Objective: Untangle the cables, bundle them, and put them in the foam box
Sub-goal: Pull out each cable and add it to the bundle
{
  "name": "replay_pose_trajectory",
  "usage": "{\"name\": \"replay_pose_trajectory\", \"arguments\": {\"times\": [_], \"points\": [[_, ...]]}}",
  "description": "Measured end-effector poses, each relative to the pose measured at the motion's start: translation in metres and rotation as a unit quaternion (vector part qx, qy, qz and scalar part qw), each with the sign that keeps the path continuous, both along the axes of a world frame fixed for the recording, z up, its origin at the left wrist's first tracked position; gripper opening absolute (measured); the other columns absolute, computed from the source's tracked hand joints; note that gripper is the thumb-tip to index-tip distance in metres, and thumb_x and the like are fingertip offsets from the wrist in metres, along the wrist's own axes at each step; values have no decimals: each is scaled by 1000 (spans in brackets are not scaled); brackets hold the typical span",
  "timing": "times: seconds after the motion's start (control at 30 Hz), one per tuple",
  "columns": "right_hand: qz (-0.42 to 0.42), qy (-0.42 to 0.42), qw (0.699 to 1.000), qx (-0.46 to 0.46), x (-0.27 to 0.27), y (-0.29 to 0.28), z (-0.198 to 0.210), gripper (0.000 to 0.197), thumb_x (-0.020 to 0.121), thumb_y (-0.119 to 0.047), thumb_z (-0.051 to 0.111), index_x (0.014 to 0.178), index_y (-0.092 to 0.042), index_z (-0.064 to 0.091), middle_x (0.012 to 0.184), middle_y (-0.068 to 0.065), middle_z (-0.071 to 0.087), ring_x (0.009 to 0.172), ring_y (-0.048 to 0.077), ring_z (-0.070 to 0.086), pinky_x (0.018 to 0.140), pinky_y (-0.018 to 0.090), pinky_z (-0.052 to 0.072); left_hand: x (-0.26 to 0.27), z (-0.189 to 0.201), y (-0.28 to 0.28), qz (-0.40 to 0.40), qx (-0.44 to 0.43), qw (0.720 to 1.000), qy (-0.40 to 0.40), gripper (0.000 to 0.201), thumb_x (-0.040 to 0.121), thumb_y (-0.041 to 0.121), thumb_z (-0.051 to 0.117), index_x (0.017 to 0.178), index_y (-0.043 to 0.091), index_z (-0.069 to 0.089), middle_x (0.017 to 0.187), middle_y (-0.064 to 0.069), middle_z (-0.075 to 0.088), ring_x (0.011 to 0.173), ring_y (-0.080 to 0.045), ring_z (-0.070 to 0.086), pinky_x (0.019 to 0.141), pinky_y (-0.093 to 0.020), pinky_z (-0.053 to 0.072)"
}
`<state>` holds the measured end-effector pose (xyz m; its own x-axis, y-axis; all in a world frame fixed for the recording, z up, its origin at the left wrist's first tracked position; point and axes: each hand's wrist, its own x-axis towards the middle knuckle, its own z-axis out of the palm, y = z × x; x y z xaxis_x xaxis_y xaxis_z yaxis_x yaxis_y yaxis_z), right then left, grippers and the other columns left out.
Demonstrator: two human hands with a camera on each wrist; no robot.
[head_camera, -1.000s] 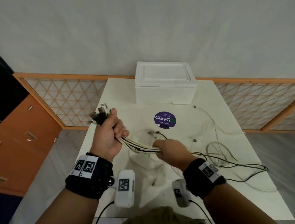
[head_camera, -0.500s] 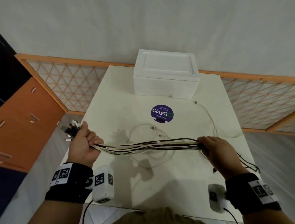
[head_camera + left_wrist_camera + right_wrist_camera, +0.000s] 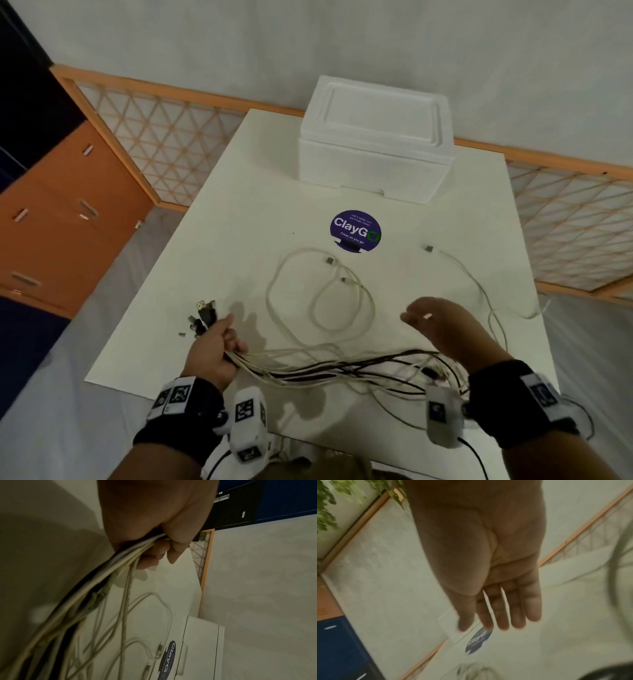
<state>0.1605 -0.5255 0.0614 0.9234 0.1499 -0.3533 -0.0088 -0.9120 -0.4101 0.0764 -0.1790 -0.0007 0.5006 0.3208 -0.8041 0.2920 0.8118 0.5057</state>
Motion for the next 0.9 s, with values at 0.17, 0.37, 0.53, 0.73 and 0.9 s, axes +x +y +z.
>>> {"name": "replay_pose_trajectory", "arguments": {"times": [0.17, 0.37, 0.53, 0.73, 0.9], "points": [[55, -24, 994, -91, 20, 58, -55, 32, 91, -33, 54, 111, -8, 55, 112, 10, 54, 109, 29, 53, 87, 33, 41, 3, 12, -7, -13, 6, 1000, 0, 28, 98, 32, 51, 73, 18, 48, 48, 3, 48, 57, -16, 48, 74, -46, 48], [-71, 12, 992, 105, 35, 89, -54, 13, 81, -8, 63, 86, 3, 62, 80, 13, 58, 68, 23, 59, 56, 25, 48, 11, 30, -10, -42, -21, 996, -75, 34, 100, 31, 45, 68, 18, 41, 46, 3, 39, 37, -11, 38, 50, -26, 42], [-239, 47, 854, 459, 54, 100, 12, 14, 96, -3, 43, 107, -3, 51, 78, 15, 63, 59, 21, 59, 57, 31, 54, 33, 60, -12, -93, -23, 986, -136, 32, 98, 25, 49, 68, 18, 43, 48, 6, 30, 36, -7, 26, 37, -19, 25], [-136, 28, 814, 564, 38, 125, 82, 18, 92, 3, 51, 108, 0, 59, 77, 4, 70, 65, 17, 64, 62, 23, 54, 68, 108, -28, -149, -6, 967, -207, 21, 78, 12, 67, 69, 15, 47, 51, 4, 36, 35, -6, 26, 37, -18, 21], [-86, -8, 854, 513, 22, 155, 104, 16, 91, 4, 53, 95, -9, 61, 77, 0, 70, 62, 9, 64, 63, 21, 54, 82, 139, -44, -221, 51, 930, -290, 10, 71, 20, 71, 73, 12, 65, 68, -2, 64, 38, -3, 30, 39, -16, 27]]}}
